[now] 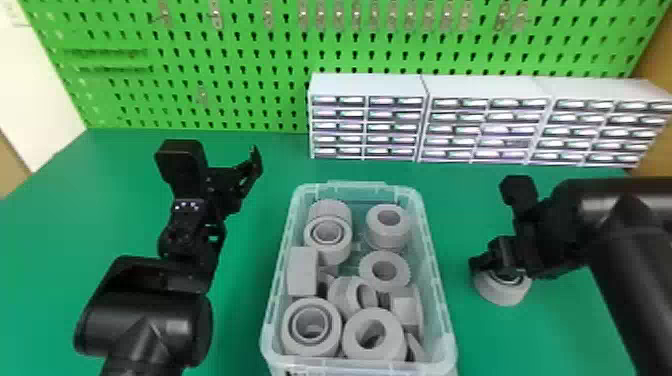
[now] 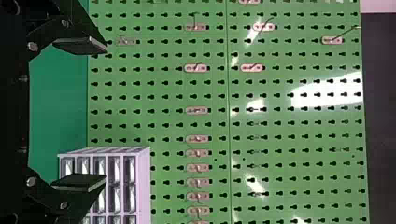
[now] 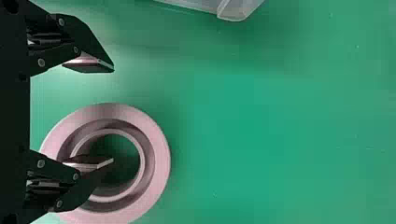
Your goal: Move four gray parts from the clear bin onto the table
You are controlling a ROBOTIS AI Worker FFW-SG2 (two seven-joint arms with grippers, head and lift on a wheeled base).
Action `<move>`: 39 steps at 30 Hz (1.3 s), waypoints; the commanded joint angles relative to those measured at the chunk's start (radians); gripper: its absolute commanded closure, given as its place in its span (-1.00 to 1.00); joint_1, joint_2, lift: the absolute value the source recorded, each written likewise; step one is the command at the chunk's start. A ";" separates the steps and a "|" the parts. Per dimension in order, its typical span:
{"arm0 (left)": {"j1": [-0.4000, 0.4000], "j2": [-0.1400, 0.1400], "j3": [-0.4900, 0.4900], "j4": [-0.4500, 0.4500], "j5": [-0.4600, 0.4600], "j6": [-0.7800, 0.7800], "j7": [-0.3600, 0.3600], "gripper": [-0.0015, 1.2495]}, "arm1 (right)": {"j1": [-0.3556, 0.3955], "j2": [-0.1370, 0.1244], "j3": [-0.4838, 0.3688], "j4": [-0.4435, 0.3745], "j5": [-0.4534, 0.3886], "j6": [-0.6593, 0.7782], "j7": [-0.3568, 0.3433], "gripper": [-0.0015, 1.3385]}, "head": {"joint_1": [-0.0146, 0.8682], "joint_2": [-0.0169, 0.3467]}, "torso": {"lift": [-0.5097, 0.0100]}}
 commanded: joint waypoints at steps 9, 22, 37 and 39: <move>0.008 0.000 0.006 0.000 0.000 0.000 -0.001 -0.53 | -0.015 0.001 0.014 -0.123 -0.032 0.049 0.000 -0.19 | 0.60 -0.51 | 0.76; 0.009 0.000 0.006 0.000 0.002 0.000 0.000 -0.53 | -0.060 -0.008 0.065 -0.255 -0.109 0.107 0.000 -0.19 | 0.60 -0.51 | 0.76; 0.012 0.000 0.003 0.000 0.002 0.000 0.000 -0.53 | -0.109 0.001 0.137 -0.296 -0.229 0.107 0.000 -0.19 | 0.60 -0.51 | 0.76; 0.012 0.000 0.005 0.000 0.002 0.000 0.000 -0.53 | -0.116 0.002 0.155 -0.297 -0.238 0.107 0.000 -0.19 | 0.60 -0.51 | 0.76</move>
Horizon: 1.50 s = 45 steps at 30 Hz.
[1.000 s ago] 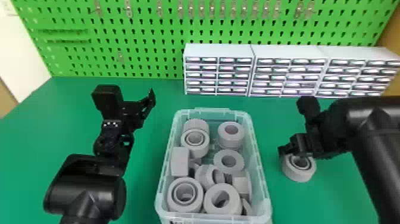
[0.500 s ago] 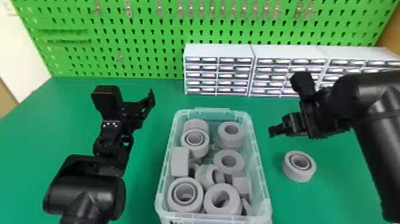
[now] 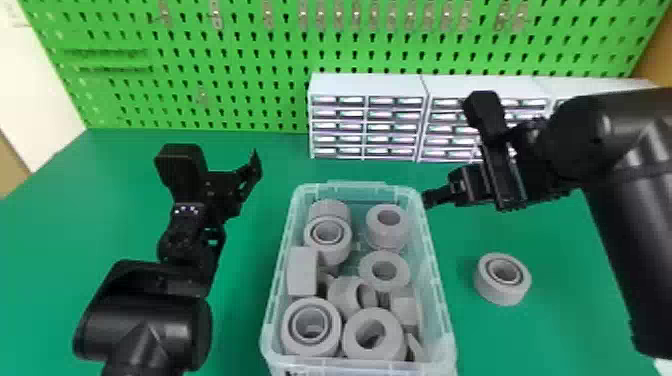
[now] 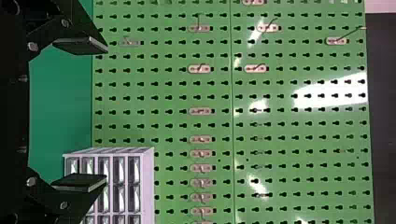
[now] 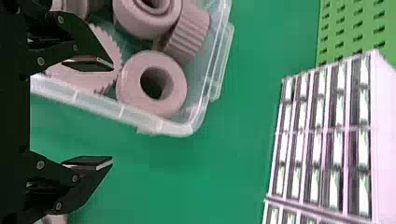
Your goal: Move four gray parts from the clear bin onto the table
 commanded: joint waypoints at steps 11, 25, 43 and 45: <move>-0.004 0.000 -0.001 0.000 0.000 0.000 0.001 -0.54 | -0.043 0.008 0.108 0.035 -0.046 -0.040 0.000 -0.19 | 0.60 -0.51 | 0.76; -0.004 0.000 0.000 0.000 0.005 0.000 0.001 -0.53 | -0.109 0.020 0.278 0.161 0.168 -0.163 0.295 -0.26 | 0.60 -0.51 | 0.76; -0.004 0.001 0.002 0.000 0.006 0.000 0.001 -0.53 | -0.125 0.030 0.352 0.316 0.284 -0.293 0.445 -0.29 | 0.60 -0.51 | 0.76; -0.004 0.000 0.003 0.000 0.006 0.000 0.001 -0.53 | -0.126 0.030 0.361 0.327 0.284 -0.308 0.448 -0.29 | 0.60 -0.51 | 0.76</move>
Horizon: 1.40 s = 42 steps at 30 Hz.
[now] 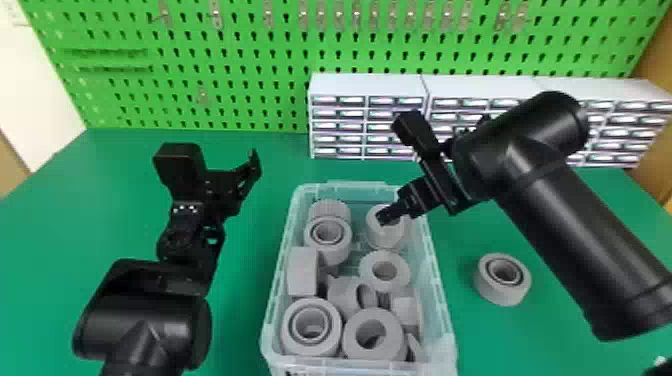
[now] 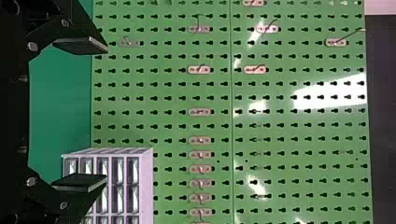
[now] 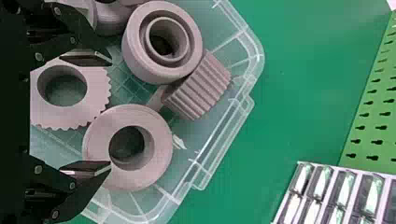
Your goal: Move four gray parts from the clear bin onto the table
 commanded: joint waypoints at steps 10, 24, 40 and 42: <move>-0.003 -0.001 0.000 0.000 -0.001 0.000 0.000 -0.53 | -0.006 0.006 0.059 0.090 -0.027 -0.097 0.026 -0.39 | 0.60 -0.51 | 0.76; -0.008 -0.001 -0.001 0.002 0.000 0.000 0.000 -0.53 | -0.001 0.009 0.100 0.136 -0.023 -0.212 0.026 -0.50 | 0.60 -0.51 | 0.76; -0.012 -0.001 -0.010 0.006 0.000 0.000 0.000 -0.53 | 0.008 0.010 0.125 0.204 -0.006 -0.346 0.026 -0.51 | 0.60 -0.51 | 0.76; -0.012 -0.001 -0.012 0.008 0.000 0.000 0.000 -0.53 | 0.011 0.010 0.125 0.219 -0.006 -0.364 0.026 -0.51 | 0.60 -0.51 | 0.76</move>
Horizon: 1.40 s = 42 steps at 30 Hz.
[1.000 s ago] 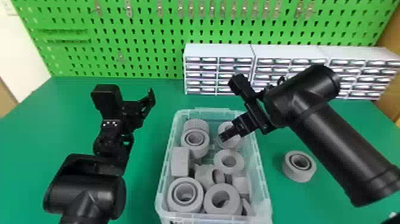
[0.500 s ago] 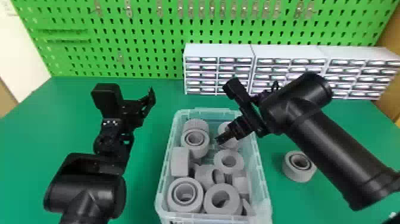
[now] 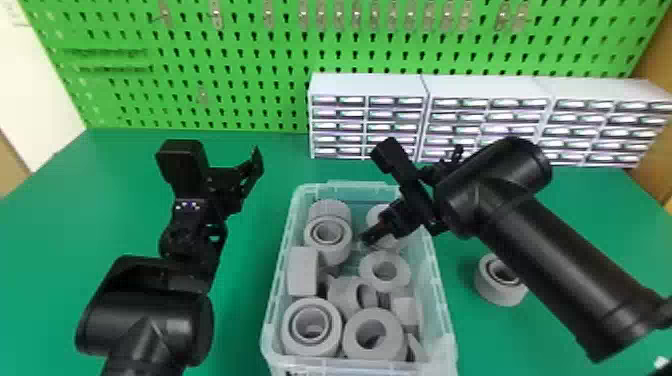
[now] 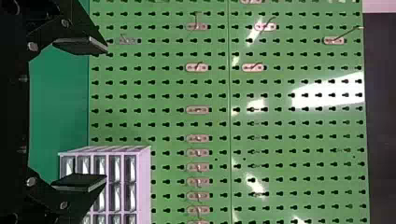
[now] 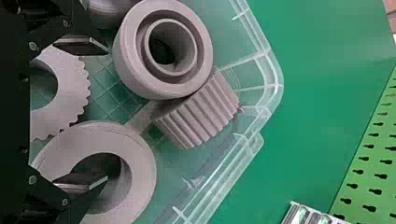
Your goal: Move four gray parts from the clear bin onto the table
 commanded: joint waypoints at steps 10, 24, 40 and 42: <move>-0.011 -0.001 -0.013 0.012 0.006 -0.002 0.000 -0.53 | 0.011 0.000 0.014 0.085 -0.009 -0.088 0.000 -0.51 | 0.60 -0.51 | 0.76; -0.007 -0.001 -0.011 0.014 0.009 -0.005 0.002 -0.53 | 0.005 0.006 0.024 0.077 -0.009 -0.046 0.000 0.10 | 0.60 -0.51 | 0.76; -0.001 0.001 -0.004 0.014 0.011 -0.011 0.002 -0.53 | 0.001 0.009 -0.003 0.003 -0.029 0.092 -0.003 0.56 | 0.60 -0.51 | 0.76; 0.002 0.001 -0.004 0.014 0.011 -0.011 0.002 -0.53 | -0.001 0.009 -0.006 0.002 -0.042 0.084 -0.003 0.56 | 0.60 -0.51 | 0.76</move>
